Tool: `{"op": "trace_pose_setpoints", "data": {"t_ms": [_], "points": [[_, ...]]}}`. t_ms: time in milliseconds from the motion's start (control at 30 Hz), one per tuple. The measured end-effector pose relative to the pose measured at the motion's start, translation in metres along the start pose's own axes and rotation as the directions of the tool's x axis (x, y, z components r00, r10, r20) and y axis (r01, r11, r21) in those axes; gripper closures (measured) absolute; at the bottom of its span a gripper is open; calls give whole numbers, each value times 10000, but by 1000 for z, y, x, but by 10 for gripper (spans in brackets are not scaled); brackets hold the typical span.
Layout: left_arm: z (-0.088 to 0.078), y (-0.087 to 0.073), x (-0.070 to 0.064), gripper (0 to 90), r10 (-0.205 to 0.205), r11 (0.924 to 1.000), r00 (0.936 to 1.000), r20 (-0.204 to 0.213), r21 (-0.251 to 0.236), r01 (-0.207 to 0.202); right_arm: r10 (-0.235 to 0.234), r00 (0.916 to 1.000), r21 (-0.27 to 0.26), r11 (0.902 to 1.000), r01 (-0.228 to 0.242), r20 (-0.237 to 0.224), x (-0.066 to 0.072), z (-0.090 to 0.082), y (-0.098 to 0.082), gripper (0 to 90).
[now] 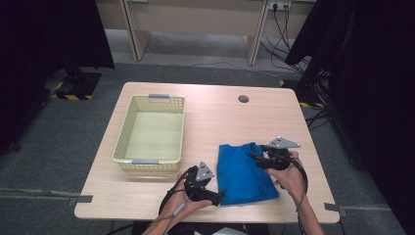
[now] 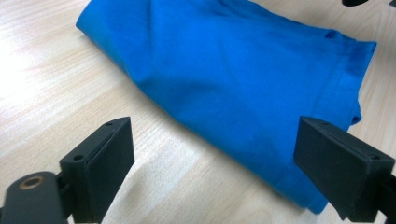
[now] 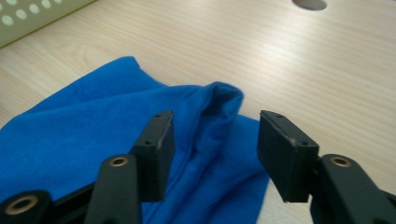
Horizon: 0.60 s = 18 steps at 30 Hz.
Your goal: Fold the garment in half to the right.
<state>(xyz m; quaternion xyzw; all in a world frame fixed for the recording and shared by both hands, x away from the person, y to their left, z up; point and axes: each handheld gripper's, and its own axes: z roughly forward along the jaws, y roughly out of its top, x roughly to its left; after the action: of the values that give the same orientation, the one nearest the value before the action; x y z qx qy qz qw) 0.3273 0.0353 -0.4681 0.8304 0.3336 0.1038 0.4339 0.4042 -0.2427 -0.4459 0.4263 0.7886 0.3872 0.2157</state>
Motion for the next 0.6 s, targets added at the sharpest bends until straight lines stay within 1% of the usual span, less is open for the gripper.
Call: {"op": "trace_pose_setpoints", "data": {"t_ms": [33,67,100,133,200,233,267,300,333,367,400,433,500,567,600], "points": [[0,0,0,117,1,10000,10000,-1,21,-1,0,10000,0,10000,0,0,0,0,0,443],[0,-1,1,116,-18,10000,10000,-4,42,18,58,10000,102,9999,-58,-1,1,3,0,420],[0,-1,1,115,-32,10000,10000,-28,52,32,366,9993,300,9989,-368,82,2,11,0,364],[0,-1,1,115,-41,10000,10000,-43,65,41,366,9993,300,9989,-368,82,2,11,0,364],[1,-2,2,115,-34,10000,10000,-28,83,34,609,9981,399,9973,-612,95,1,20,1,360],[1,-2,2,115,-20,10000,10000,-31,95,21,712,9974,383,9967,-714,63,0,24,1,372],[1,-2,3,115,-54,9999,10000,-50,101,54,641,9979,437,9970,-639,-26,0,31,2,454],[1,-2,3,115,-54,9999,10000,-50,101,54,641,9979,437,9970,-639,-26,0,31,2,454],[2,-2,3,115,-50,9999,10000,-61,121,51,465,9989,409,9981,-461,-76,0,34,2,532],[2,-3,4,115,-45,9999,10000,-60,139,46,297,9990,371,9989,-284,-343,-1,36,2,664],[2,-3,4,115,-56,9999,10000,-82,139,57,282,9986,255,9993,-270,-455,-1,35,2,708],[2,-3,4,115,-56,9999,10000,-82,139,57,282,9986,255,9993,-270,-455,-1,35,2,708],[3,-4,3,115,-23,9998,10000,-69,176,24,19,9990,-261,9997,-31,-453,1,25,6,768],[3,-4,2,115,2,9998,10000,-52,203,-1,-182,9984,-748,9971,142,-530,5,13,13,779],[4,-4,2,115,7,9998,10000,-41,209,-6,-182,9984,-748,9971,142,-530,5,13,13,779]]}}
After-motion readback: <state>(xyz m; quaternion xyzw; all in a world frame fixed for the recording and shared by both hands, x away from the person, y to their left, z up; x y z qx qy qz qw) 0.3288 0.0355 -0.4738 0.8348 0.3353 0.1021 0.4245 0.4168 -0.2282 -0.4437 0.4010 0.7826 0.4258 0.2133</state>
